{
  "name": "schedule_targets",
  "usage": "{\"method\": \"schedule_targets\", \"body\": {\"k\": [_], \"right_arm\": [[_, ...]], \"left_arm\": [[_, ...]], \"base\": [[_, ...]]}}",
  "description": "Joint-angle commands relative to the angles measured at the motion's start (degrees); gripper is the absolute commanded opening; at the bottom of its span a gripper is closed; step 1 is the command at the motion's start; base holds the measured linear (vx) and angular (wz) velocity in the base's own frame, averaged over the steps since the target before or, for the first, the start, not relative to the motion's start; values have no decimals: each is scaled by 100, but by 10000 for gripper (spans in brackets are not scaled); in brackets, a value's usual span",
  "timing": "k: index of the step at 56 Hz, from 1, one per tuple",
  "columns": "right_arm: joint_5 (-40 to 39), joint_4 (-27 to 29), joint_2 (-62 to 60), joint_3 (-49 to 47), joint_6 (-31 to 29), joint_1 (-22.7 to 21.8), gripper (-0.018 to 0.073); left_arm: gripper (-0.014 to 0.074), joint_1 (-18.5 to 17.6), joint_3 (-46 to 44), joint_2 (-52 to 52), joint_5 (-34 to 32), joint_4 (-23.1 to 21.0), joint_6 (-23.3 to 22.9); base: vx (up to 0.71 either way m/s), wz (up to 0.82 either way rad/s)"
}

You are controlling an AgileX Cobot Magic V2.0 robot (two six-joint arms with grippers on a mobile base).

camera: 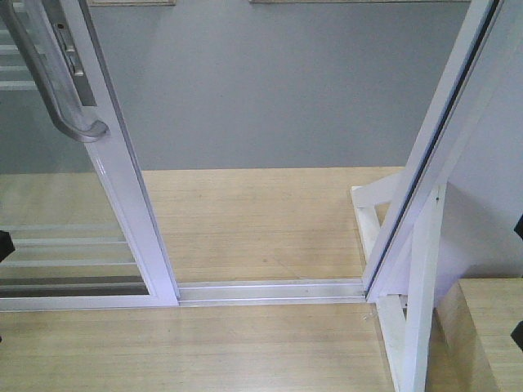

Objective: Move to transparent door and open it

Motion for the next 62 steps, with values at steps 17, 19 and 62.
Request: {"method": "schedule_targets", "body": {"k": [17,19,62], "right_arm": [[-483,1,32,-146,-33,-34,-1],[-483,1,32,-146,-33,-34,-1],[-484,1,32,-146,-33,-34,-1]], "left_arm": [[0,-35,-143,-32,-407,-168,-41],[0,-35,-143,-32,-407,-168,-41],[0,-35,-100,-44,-607,1049,-502]], "base": [[0,0],[0,0],[0,0]]}}
